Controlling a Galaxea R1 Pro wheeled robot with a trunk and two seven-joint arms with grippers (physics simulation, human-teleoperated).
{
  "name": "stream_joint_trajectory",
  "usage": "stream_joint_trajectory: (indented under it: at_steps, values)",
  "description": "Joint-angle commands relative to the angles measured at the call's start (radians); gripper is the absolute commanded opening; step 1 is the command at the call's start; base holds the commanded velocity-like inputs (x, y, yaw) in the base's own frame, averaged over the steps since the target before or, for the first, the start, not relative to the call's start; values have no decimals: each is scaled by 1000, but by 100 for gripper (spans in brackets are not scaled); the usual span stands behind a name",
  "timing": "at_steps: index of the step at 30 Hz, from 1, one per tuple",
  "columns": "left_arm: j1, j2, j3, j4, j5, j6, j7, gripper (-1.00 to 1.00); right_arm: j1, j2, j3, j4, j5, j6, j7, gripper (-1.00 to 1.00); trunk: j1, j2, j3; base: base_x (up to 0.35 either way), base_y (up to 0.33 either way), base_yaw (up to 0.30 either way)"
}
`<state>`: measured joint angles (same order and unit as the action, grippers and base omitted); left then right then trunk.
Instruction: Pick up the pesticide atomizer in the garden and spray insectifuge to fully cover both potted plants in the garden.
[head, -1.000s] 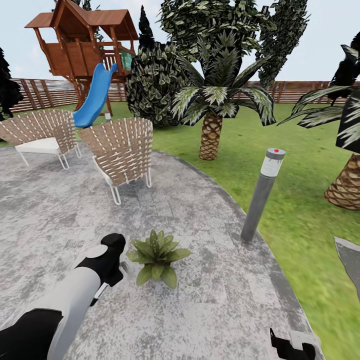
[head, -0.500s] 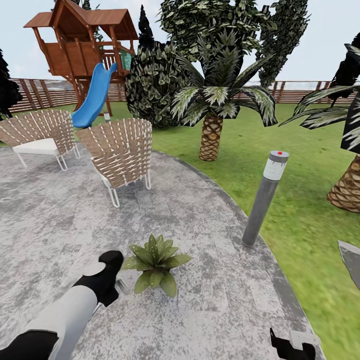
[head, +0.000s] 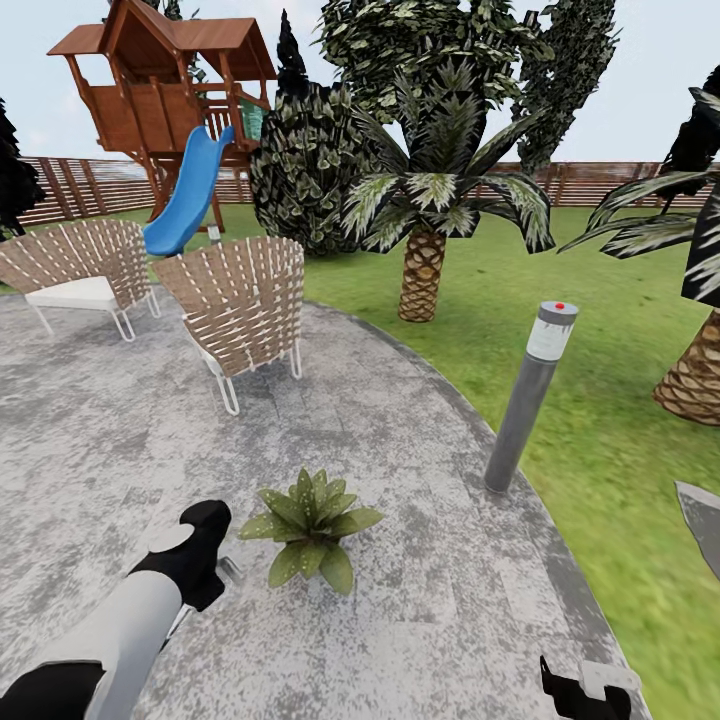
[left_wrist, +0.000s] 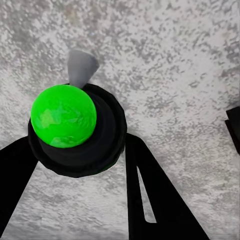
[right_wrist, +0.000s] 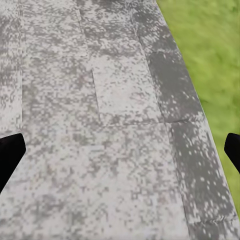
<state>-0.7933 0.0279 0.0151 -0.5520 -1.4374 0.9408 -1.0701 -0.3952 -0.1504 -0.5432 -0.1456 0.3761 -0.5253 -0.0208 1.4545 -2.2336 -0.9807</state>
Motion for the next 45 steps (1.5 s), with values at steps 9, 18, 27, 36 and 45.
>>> stream_joint_trajectory:
  at_steps: [9,18,27,36,45]
  values:
    - [1,1,2,-12,-8,4,-9,-100,-1,0,-7,1,10,-4,-2,100,0,0,-1,39,11,0]
    - [3,1,1,2,-8,4,-8,-100,-1,0,-7,1,10,-4,-2,100,0,0,-1,132,54,0]
    - [32,-6,2,4,-7,-2,-8,-100,-1,0,-7,1,10,-4,-2,100,0,0,-1,43,37,0]
    - [34,-15,3,-5,-6,-2,-8,-100,-1,0,-6,1,10,-4,-2,100,0,0,-1,110,94,0]
    - [37,-55,0,7,72,-7,-8,-100,-1,0,-7,1,10,-4,-2,100,0,0,-1,1,1,0]
